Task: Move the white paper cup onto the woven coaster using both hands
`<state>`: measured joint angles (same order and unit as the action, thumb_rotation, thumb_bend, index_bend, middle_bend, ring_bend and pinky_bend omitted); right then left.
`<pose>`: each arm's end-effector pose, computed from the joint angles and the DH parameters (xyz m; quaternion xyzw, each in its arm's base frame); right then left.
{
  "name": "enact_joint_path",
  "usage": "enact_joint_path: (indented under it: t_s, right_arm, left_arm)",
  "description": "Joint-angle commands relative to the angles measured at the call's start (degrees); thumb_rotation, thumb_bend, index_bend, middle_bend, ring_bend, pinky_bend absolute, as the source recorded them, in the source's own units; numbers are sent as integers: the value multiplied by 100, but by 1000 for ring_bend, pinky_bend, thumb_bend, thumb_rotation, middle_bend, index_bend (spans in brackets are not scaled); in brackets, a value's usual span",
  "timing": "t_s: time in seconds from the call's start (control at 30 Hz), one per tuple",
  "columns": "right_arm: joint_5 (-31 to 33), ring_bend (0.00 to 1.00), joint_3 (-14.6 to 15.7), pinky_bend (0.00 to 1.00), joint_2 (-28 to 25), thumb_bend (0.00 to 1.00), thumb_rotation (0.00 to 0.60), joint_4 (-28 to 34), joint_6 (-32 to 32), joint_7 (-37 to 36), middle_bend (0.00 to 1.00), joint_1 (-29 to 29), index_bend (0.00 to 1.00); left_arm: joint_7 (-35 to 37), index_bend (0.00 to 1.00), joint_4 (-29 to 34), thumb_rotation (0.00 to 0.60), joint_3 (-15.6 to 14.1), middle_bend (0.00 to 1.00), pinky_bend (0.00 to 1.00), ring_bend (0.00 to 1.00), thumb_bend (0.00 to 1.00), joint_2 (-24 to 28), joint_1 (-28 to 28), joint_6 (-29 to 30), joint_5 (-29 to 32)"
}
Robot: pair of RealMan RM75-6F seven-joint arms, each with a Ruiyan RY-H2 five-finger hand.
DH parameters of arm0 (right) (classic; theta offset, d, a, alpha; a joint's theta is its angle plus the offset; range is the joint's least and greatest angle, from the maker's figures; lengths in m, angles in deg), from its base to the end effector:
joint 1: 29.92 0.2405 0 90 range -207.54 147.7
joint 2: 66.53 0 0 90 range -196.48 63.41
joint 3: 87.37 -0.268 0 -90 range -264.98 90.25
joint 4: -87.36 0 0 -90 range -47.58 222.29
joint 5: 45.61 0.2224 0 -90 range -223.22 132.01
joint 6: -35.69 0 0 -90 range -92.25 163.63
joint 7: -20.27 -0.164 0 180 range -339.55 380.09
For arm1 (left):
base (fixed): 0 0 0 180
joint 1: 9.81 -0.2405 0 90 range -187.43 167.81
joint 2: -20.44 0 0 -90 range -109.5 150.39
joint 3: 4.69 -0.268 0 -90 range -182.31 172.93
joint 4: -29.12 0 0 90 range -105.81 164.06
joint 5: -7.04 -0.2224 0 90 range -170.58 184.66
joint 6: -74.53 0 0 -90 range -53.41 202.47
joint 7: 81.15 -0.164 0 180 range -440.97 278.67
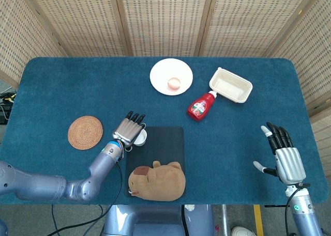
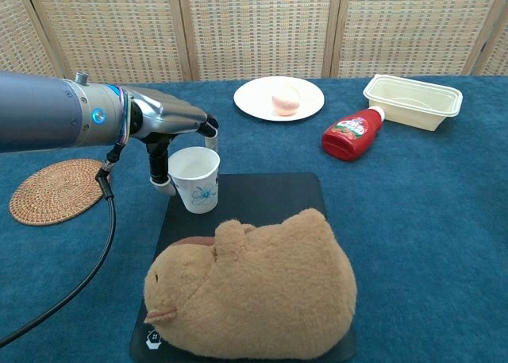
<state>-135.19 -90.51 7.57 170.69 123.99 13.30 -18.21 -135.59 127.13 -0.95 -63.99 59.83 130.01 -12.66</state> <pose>-0.3007 -0.2421 0.1135 0.5947 -0.3637 0.4888 0.5246 -0.0694 0.3796 -0.0503 -0.8402 -0.2897 -0.1706 0.4255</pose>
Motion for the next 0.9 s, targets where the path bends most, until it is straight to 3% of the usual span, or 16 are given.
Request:
enact_joint_path:
  t_s: [0.03,0.2,0.53,0.9]
  right_arm:
    - [-10,0,-8,0,-2,51,600,4,-4,-12,0,-6,34]
    - [-17,0,-29,0,-2,50,600,-1,-10,-36,0,-18,34]
    - [-69,0,-66,0,-19,49,600,12,34,-74,0,-58,34]
    - [-115,0,-78,0,-15,50,600,66,3,48,0,-74,34]
  left_arm:
    - [54,265,-25,600,-17,0,0,0,275,-9,-9,-2,-16]
    - [148,314,-88,600,-69,0,0,0,359,-49,-35,-18,-67]
    - [515,339,47,600,-120,0,0,0,389,117,-237,116,-457]
    - [1446,337,557,600,-438,0,0,0,388,1381,-1032,335,-1661]
